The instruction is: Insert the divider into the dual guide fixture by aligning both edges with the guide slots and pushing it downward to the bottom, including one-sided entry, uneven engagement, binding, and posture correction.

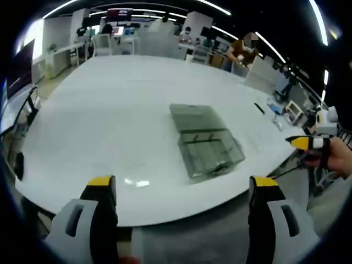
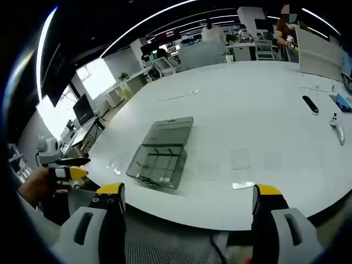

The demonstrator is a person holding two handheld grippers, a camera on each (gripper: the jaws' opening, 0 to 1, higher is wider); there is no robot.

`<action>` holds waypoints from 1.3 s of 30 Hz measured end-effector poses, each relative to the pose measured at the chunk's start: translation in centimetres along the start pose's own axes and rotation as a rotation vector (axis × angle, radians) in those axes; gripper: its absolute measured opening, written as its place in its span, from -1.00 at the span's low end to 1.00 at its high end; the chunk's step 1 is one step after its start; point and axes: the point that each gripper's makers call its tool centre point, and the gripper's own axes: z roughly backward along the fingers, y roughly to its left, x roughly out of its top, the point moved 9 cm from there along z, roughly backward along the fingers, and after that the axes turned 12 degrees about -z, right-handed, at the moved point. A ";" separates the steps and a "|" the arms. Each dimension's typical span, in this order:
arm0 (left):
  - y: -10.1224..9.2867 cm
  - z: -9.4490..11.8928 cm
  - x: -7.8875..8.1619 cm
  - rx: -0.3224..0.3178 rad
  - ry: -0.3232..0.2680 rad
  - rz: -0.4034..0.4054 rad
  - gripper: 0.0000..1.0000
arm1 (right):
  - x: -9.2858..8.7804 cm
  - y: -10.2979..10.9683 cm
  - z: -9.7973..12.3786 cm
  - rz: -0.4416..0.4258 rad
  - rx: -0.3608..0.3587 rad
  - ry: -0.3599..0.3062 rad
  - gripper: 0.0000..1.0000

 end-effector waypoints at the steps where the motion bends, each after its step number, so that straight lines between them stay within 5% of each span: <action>1: 0.0 0.0 0.0 -0.001 0.000 0.001 0.97 | 0.0 0.0 0.0 0.002 0.000 0.002 0.90; 39: 1.0 -1.3 0.4 -0.008 0.040 -0.010 0.97 | 0.7 -0.2 -2.1 0.010 0.008 0.034 0.87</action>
